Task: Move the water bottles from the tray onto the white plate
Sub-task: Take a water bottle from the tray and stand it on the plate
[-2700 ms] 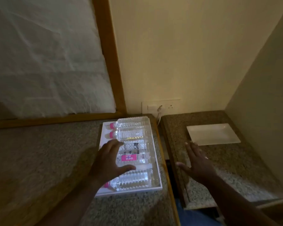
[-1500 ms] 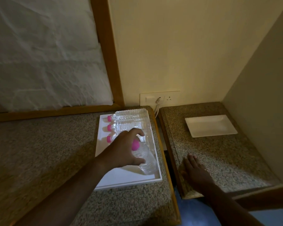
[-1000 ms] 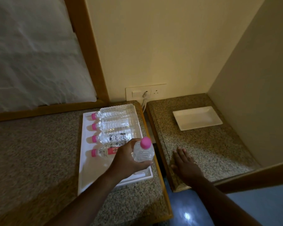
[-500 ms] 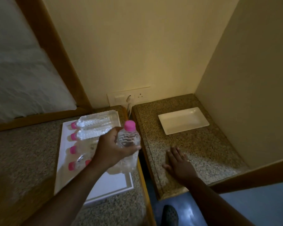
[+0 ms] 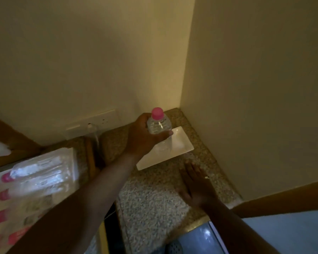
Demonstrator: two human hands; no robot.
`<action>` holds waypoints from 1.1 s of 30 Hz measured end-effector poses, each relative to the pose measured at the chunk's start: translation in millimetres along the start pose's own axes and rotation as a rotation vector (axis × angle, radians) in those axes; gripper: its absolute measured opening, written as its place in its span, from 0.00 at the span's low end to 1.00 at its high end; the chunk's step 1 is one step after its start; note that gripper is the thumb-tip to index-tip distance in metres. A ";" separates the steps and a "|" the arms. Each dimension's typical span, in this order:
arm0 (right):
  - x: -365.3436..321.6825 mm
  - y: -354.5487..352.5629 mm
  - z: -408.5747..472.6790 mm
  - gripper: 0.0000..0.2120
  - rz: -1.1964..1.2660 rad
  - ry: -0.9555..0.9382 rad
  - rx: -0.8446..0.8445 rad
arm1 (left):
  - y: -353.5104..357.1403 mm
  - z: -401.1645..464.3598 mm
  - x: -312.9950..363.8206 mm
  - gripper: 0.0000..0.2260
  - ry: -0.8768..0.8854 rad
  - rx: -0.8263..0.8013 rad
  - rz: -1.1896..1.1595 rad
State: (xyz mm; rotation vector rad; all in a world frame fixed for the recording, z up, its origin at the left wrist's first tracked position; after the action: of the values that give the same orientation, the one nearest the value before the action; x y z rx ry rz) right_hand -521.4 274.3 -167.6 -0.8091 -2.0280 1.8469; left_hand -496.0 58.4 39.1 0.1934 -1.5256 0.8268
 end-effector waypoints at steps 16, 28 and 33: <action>10.0 -1.0 -1.4 0.38 0.045 -0.029 0.128 | 98.3 42.1 -47.1 0.30 -0.038 -0.104 0.091; 11.1 -4.9 -1.8 0.36 0.013 -0.015 0.113 | 100.1 33.7 -42.9 0.40 -0.055 -0.233 0.023; -11.9 -2.2 -2.3 0.36 0.018 -0.029 0.049 | 42.4 4.3 -75.0 0.43 -0.135 -0.159 0.227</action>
State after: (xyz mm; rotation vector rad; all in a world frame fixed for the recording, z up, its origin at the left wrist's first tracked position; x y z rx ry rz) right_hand -511.1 269.3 -163.2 -0.7945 -1.9904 1.9210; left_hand -512.1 60.0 -45.7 -0.0432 -1.7547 0.8792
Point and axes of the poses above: each hand's wrist, its own z-axis towards the middle knuckle, its own y-axis out of the palm, x = y × z, the point moved 10 cm from there along z, towards the middle knuckle, and after that the axes turned 2 degrees about -z, right-handed, at the moved point
